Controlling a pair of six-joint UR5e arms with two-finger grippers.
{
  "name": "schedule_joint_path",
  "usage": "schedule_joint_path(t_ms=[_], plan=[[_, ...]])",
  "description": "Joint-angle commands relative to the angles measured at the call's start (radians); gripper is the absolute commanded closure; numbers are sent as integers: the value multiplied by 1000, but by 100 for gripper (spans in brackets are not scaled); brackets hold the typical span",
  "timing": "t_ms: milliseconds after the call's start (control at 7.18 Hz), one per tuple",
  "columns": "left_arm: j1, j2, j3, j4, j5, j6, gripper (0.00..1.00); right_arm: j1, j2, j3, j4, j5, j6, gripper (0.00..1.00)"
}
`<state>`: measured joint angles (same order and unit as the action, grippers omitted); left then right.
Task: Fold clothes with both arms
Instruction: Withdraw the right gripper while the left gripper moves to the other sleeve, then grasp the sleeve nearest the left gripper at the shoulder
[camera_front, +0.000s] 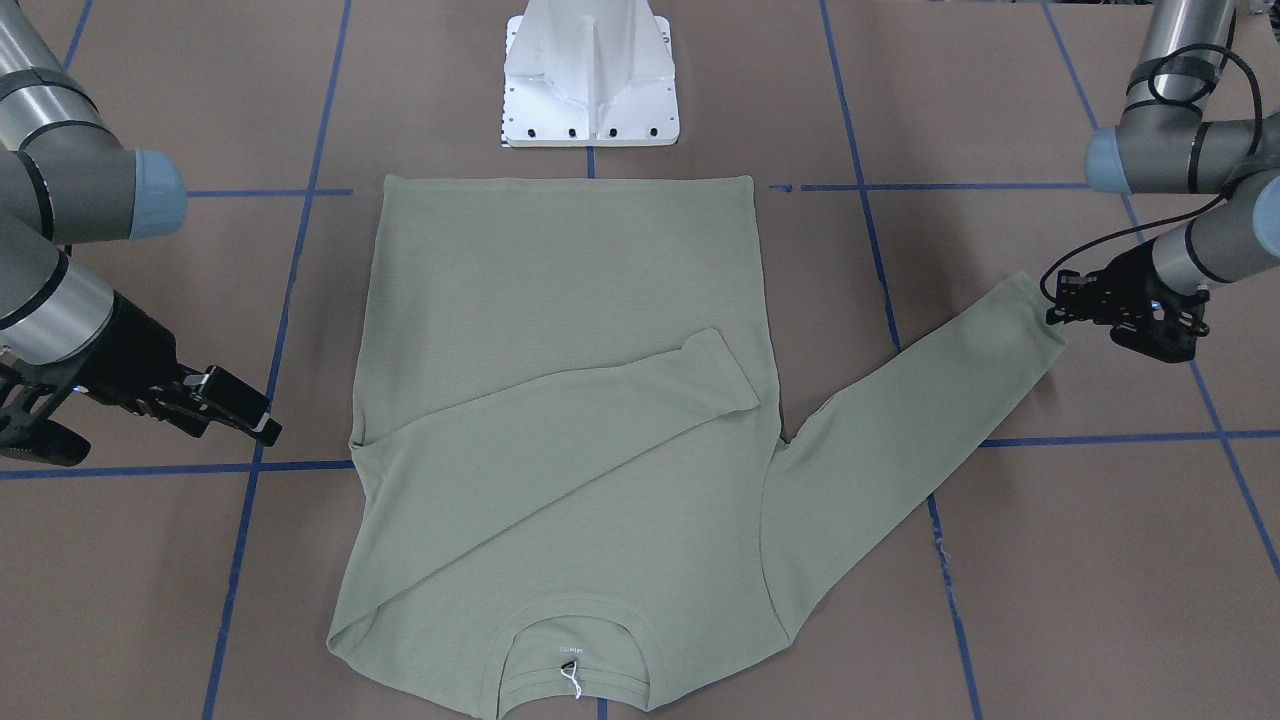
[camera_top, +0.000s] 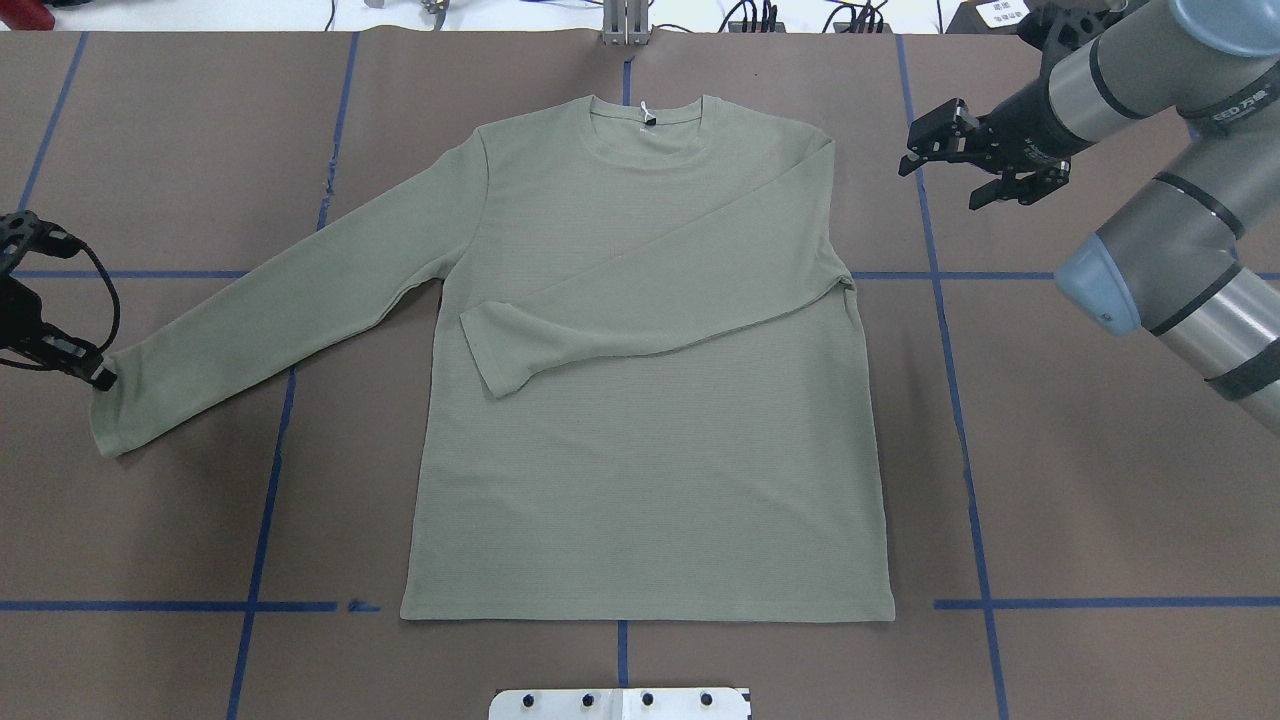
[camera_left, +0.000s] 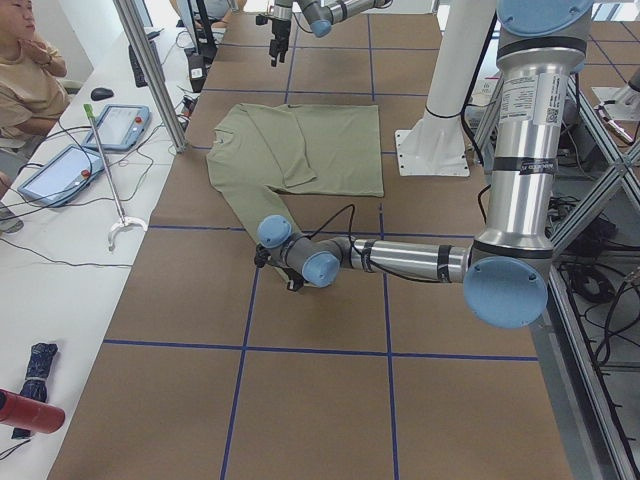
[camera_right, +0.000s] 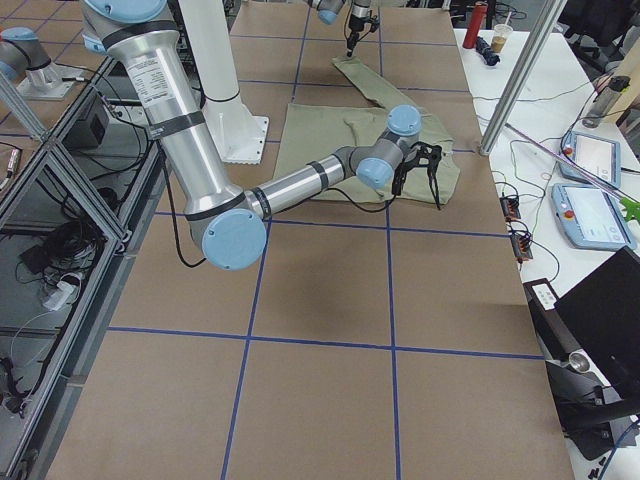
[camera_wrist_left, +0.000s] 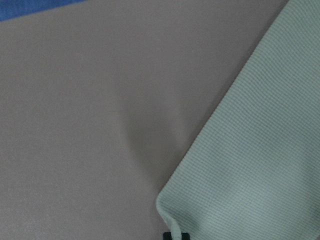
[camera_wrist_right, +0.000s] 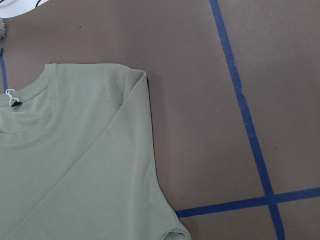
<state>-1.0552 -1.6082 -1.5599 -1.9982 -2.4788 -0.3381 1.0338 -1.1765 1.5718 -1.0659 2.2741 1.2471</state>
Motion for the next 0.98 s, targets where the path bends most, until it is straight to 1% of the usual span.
schedule_joint_path(t_ms=[0, 139, 279, 418, 557, 697, 836], plan=[[-3, -7, -206, 103, -72, -57, 100, 14, -59, 31, 23, 4, -3, 0], [0, -36, -286, 104, -66, -181, 100, 38, -130, 34, 122, 8, -6, 0], [1, -120, -317, 105, -65, -320, 100, 70, -187, 28, 198, 24, -15, 0], [21, -250, -309, 107, -63, -487, 100, 106, -221, 31, 213, 62, -52, 0], [103, -389, -284, 104, -27, -683, 100, 147, -260, 31, 215, 93, -125, 0], [166, -544, -217, 96, 71, -846, 100, 176, -285, 30, 215, 116, -185, 0], [220, -693, -103, 58, 127, -954, 100, 186, -298, 31, 215, 120, -193, 0]])
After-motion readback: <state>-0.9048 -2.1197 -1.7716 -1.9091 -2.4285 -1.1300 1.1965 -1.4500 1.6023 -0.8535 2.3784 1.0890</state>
